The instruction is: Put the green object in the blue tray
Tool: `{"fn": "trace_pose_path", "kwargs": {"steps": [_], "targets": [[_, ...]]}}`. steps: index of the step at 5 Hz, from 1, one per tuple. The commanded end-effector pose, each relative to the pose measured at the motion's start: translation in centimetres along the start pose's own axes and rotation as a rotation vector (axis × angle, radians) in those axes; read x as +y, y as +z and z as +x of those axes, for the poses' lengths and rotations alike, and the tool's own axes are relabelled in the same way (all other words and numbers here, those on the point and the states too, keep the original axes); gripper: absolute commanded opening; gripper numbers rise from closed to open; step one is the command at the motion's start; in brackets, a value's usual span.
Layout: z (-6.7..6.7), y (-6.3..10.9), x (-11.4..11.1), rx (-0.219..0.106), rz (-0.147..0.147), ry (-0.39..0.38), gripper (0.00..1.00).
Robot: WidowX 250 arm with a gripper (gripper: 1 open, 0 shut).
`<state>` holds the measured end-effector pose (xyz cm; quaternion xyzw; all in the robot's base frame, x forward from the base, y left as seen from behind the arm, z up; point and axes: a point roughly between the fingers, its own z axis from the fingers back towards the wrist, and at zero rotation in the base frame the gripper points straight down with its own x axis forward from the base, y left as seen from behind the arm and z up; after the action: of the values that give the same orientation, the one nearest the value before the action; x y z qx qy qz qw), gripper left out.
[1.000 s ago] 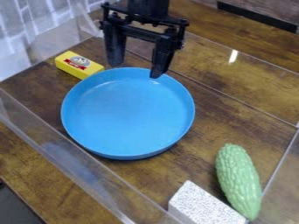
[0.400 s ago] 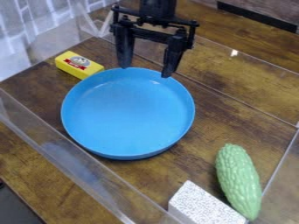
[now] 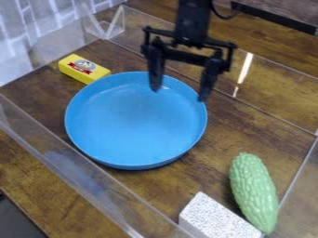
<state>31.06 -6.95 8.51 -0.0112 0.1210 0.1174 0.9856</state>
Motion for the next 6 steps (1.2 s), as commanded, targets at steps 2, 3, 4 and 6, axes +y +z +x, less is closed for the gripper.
{"fn": "trace_pose_path", "kwargs": {"steps": [2,3,4,6], "targets": [[-1.7,-0.8,-4.2,-0.063,-0.075,0.057,1.0],[-2.0,-1.4,-6.2,-0.082,-0.116,0.121,1.0],[-2.1,-1.5,-6.5,-0.101,-0.129,0.081,1.0],[-2.2,-3.3,-7.3,-0.128,-0.162,0.115,1.0]]}}
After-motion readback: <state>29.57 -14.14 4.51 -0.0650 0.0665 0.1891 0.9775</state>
